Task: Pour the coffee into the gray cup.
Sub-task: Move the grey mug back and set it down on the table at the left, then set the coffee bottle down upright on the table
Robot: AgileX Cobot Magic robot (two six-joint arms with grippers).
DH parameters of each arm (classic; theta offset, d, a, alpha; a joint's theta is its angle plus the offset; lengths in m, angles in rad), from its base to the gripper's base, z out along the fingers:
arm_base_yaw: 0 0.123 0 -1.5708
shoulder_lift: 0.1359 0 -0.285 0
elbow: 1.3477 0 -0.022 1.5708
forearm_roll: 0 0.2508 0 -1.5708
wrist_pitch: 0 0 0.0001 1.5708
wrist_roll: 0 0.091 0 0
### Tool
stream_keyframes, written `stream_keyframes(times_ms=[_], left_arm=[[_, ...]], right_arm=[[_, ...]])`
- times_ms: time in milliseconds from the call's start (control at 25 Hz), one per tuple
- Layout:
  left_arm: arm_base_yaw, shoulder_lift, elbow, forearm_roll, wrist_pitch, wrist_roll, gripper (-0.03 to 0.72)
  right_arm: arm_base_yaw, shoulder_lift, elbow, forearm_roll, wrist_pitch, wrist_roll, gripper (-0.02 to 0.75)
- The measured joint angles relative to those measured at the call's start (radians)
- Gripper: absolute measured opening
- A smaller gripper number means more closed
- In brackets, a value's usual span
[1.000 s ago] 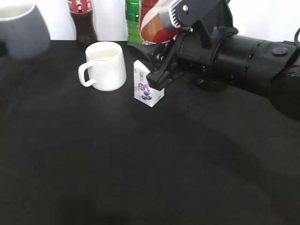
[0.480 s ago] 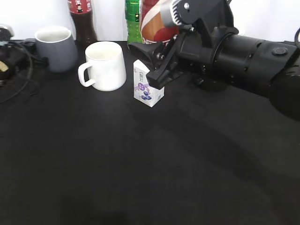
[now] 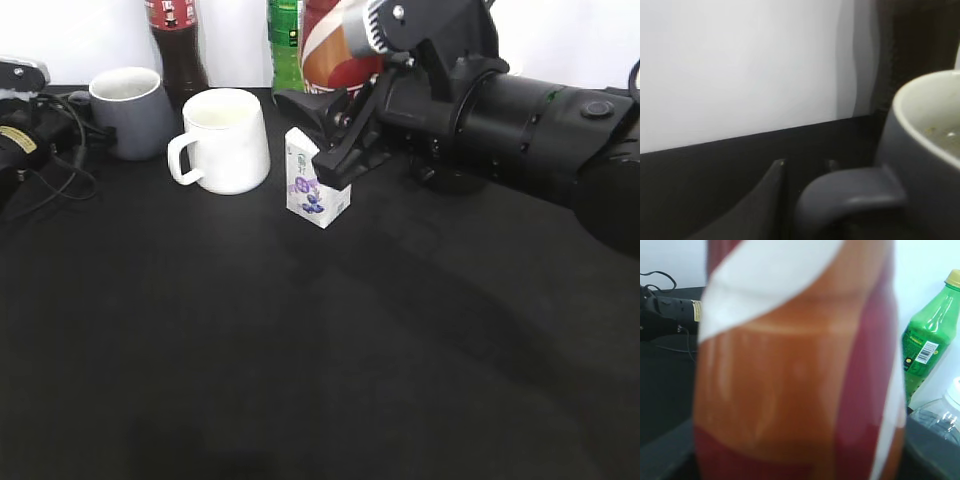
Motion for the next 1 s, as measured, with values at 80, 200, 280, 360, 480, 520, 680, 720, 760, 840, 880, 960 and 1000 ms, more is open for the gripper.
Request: stream_keyframes(times_ms=[80, 200, 280, 360, 480, 520, 680, 720, 760, 840, 880, 960, 1000], left_arm=[[0.0, -0.002, 0.008, 0.002, -0.003, -0.004, 0.241], [0.0, -0.03, 0.077, -0.018, -0.019, -0.008, 0.27], [0.0, -0.055, 0.118, -0.055, -0.029, -0.008, 0.313], [0.0, -0.091, 0.173, -0.064, -0.041, -0.005, 0.321], [0.0, -0.156, 0.297, -0.065, -0.064, 0.035, 0.324], [0.0, -0.197, 0.351, -0.066, -0.077, 0.039, 0.324], [0.0, -0.461, 0.605, -0.063, -0.099, 0.039, 0.324], [-0.004, -0.534, 0.655, -0.063, -0.094, 0.039, 0.324], [-0.017, -0.614, 0.694, -0.063, -0.063, 0.039, 0.324], [-0.06, -0.745, 0.714, -0.059, 0.093, 0.039, 0.324], [-0.085, -0.802, 0.714, -0.059, 0.148, 0.039, 0.324], [-0.139, -0.885, 0.714, -0.059, 0.195, 0.034, 0.324], [-0.169, -0.912, 0.714, -0.059, 0.211, 0.032, 0.324]], right_arm=[[0.0, 0.0, 0.0, 0.0, 0.0, 0.0, 0.531], [0.0, 0.0, 0.0, 0.0, 0.001, 0.001, 0.531], [0.0, 0.0, 0.0, 0.0, 0.001, 0.001, 0.531], [0.0, 0.0, 0.0, 0.0, 0.001, 0.001, 0.531], [0.0, 0.0, 0.0, 0.0, 0.001, 0.001, 0.531], [0.0, 0.0, 0.0, 0.004, 0.001, 0.002, 0.531], [0.0, 0.0, 0.0, 0.162, 0.001, 0.002, 0.531], [0.0, 0.0, 0.0, 0.214, 0.0, 0.002, 0.531], [-0.007, 0.0, 0.0, 0.249, 0.0, 0.002, 0.531], [-0.049, 0.0, -0.022, 0.282, 0.0, 0.002, 0.531], [-0.087, 0.0, -0.028, 0.283, 0.0, 0.001, 0.531], [-0.201, 0.0, -0.032, 0.286, 0.0, 0.001, 0.531], [-0.255, 0.0, -0.034, 0.286, 0.0, 0.001, 0.531]])
